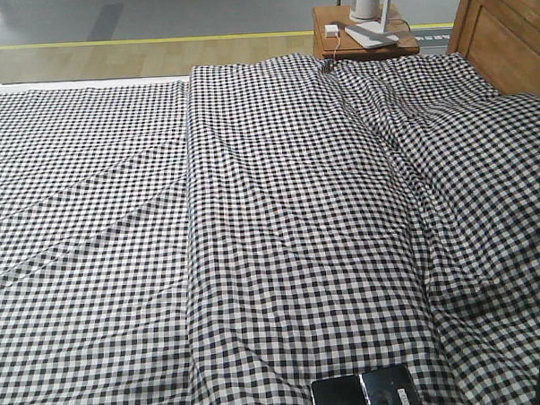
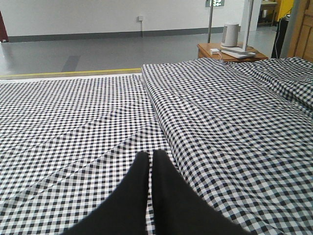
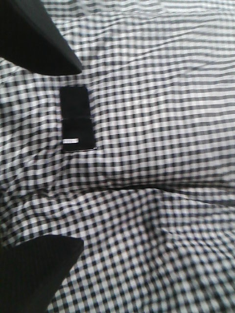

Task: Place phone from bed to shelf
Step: 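Move the right gripper down toward the dark phone on the bed, then lower the open right gripper around the phone's edge and close it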

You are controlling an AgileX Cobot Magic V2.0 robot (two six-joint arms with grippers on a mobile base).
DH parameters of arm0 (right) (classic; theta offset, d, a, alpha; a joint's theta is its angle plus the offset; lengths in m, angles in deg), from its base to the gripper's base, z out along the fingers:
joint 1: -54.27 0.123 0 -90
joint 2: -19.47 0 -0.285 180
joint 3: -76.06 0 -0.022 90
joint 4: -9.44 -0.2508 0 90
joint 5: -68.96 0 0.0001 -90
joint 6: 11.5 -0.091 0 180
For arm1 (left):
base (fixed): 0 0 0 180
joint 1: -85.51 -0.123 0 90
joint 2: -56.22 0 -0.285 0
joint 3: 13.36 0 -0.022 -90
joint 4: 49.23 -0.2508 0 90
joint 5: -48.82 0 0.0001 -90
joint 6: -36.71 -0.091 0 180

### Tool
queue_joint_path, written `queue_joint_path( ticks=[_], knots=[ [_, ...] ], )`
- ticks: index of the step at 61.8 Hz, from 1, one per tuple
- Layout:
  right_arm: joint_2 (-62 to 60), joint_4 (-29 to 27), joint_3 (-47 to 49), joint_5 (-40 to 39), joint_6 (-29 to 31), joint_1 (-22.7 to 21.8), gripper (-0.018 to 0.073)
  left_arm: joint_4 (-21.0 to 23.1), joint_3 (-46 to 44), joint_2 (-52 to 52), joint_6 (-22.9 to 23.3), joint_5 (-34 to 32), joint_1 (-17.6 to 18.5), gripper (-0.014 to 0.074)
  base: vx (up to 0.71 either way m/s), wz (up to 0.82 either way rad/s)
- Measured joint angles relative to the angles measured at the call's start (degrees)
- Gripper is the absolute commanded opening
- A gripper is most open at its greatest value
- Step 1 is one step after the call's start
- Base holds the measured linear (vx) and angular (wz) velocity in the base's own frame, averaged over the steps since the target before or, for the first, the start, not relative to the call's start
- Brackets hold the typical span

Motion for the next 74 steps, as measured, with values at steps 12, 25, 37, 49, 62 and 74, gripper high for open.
queue_joint_path(
  ticks=[12,25,37,49,62,74],
  knots=[
    [11.5,-2.15,0.0,-0.64,6.73,0.0,0.0599,0.0,0.0,0.0,0.0,0.0,0.0,0.0001,0.0,0.0],
    [23.07,-7.34,0.0,-2.1,14.22,0.0,0.0595,0.0,0.0,0.0,0.0,0.0,0.0,0.0001,0.0,0.0],
    [32.31,-9.84,0.0,-2.1,19.36,0.0,0.0595,0.0,0.0,0.0,0.0,0.0,0.0,0.0001,0.0,0.0],
    [40.3,-12.52,0.28,-2.46,23.89,0.0,0.0595,0.0,0.0,0.0,0.0,0.0,0.0,0.0001,0.0,0.0],
    [48.7,-19.08,0.28,-2.18,30.52,0.0,0.0595,0.0,0.0,0.0,0.0,0.0,0.0,0.0001,0.0,0.0],
    [54.21,-25.07,0.61,-2.06,35.97,0.0,0.0595,0.0,0.0,0.0,0.0,0.0,0.0,0.0001,0.0,0.0]
  ],
)
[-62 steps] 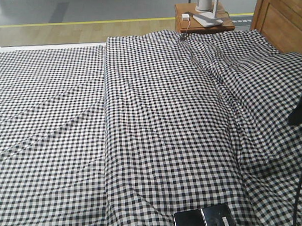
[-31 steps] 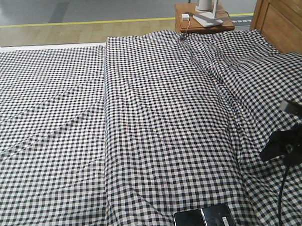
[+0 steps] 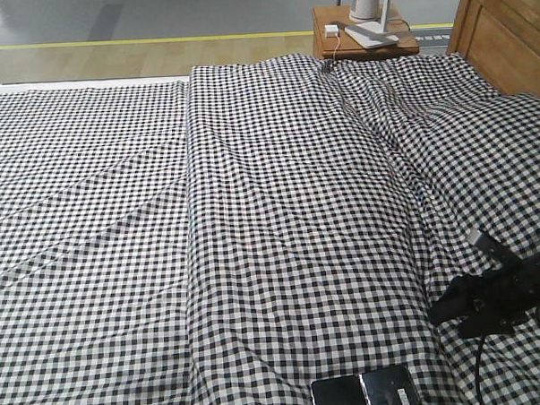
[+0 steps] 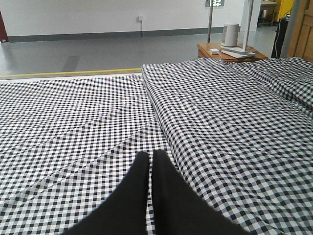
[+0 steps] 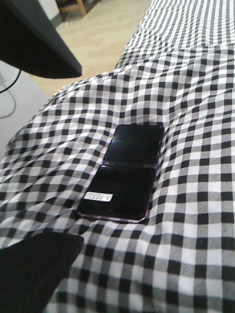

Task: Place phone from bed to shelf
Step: 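Lower the open right gripper around the phone's edge and close it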

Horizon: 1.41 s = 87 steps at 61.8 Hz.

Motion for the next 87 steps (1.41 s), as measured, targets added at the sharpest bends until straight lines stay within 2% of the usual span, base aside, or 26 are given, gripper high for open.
queue_joint_path(
  ticks=[18,42,87],
  knots=[
    [6.72,-2.13,0.22,1.31,4.02,0.0,0.0595,0.0,0.0,0.0,0.0,0.0,0.0,0.0001,0.0,0.0],
    [13.66,-9.48,0.35,1.21,9.86,0.0,0.0595,0.0,0.0,0.0,0.0,0.0,0.0,0.0001,0.0,0.0],
    [20.21,-13.09,0.64,0.61,15.44,0.0,0.0595,0.0,0.0,0.0,0.0,0.0,0.0,0.0001,0.0,0.0]
  ],
)
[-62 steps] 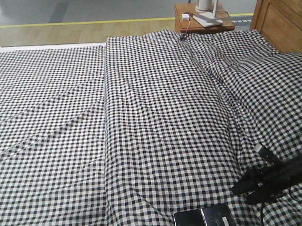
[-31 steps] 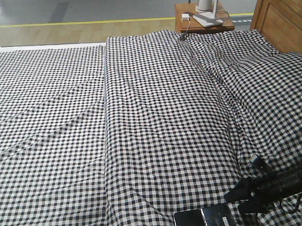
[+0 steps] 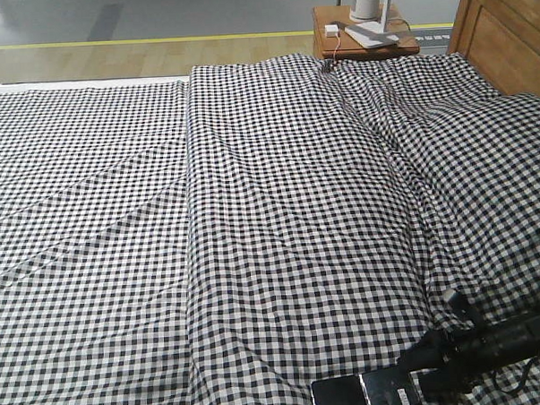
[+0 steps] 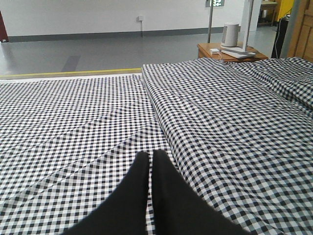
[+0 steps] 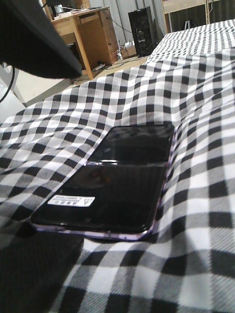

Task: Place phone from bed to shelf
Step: 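Lower the open right gripper around the phone's edge and close it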

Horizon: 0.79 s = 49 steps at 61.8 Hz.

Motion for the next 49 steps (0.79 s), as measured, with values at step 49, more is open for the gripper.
queue_joint_path(
  ticks=[49],
  knots=[
    [4.1,-5.56,0.16,-0.92,5.13,7.46,0.0592,0.0,0.0,0.0,0.0,0.0,0.0,0.0001,0.0,0.0]
  ],
)
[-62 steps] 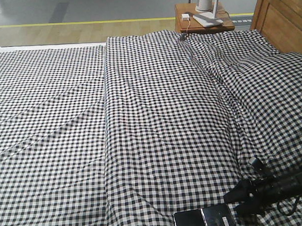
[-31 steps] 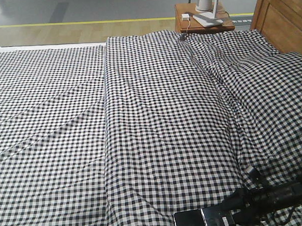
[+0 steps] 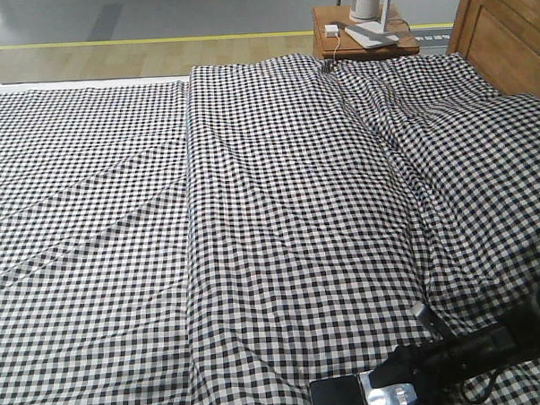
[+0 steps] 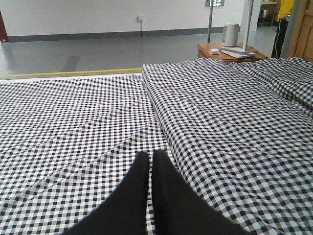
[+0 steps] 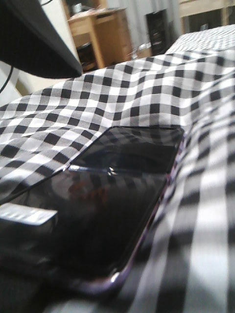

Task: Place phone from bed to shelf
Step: 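Lower the open right gripper around the phone's edge and close it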

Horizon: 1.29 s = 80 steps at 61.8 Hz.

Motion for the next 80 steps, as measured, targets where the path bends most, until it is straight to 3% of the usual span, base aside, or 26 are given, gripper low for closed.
queue_joint_path(
  ticks=[13,26,58,80],
  knots=[
    [0.0,-0.29,0.0,-0.18,0.37,0.52,0.0581,0.0,0.0,0.0,0.0,0.0,0.0,0.0001,0.0,0.0],
    [0.0,-0.29,0.0,-0.41,0.37,0.52,0.0491,0.0,0.0,0.0,0.0,0.0,0.0,0.0001,0.0,0.0],
    [0.0,0.19,0.0,-2.96,2.27,0.52,-0.0015,0.0,0.0,0.0,0.0,0.0,0.0,0.0001,0.0,0.0],
    [0.0,0.71,0.0,-2.96,2.38,0.52,-0.0008,0.0,0.0,0.0,0.0,0.0,0.0,0.0001,0.0,0.0]
  ],
)
